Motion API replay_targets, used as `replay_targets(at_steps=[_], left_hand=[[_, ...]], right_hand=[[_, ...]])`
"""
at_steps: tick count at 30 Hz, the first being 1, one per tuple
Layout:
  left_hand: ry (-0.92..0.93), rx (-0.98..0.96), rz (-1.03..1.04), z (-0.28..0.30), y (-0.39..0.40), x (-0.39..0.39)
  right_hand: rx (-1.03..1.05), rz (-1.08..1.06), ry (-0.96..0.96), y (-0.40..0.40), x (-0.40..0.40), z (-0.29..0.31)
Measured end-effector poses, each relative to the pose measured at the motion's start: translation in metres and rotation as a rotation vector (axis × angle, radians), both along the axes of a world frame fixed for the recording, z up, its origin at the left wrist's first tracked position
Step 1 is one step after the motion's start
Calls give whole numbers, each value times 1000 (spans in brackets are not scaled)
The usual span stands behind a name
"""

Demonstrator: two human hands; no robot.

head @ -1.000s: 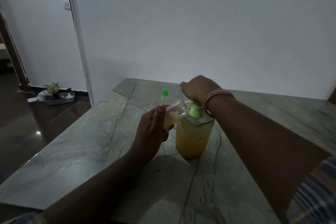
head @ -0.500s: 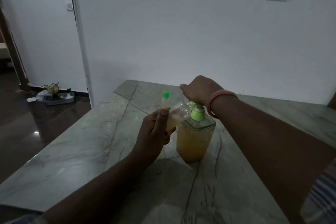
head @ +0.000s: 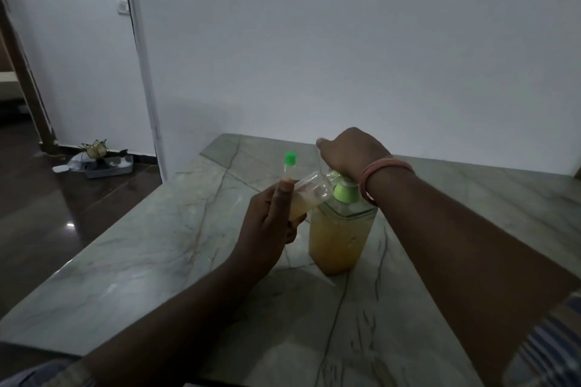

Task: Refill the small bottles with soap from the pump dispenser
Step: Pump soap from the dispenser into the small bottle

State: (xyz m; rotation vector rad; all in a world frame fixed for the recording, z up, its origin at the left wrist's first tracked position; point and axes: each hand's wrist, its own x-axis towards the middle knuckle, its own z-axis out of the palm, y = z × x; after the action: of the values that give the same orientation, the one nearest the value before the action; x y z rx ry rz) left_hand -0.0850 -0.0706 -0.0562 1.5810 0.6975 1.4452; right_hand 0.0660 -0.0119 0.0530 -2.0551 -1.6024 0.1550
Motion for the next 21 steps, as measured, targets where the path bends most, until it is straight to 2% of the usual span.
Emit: replay_targets(at_steps=[5, 11, 17, 21], left_hand=[[8, 2, -13, -1, 0, 0], [-12, 31, -7, -3, 6, 2], [-10, 9, -8, 0, 1, 1], [4, 10, -11, 0, 1, 0]], right_hand=[[-84, 32, -62, -3, -1, 4], [15, 12, 46, 2, 2, -2], [-63, 7, -20, 2, 1, 1], [14, 21, -11, 4, 1, 3]])
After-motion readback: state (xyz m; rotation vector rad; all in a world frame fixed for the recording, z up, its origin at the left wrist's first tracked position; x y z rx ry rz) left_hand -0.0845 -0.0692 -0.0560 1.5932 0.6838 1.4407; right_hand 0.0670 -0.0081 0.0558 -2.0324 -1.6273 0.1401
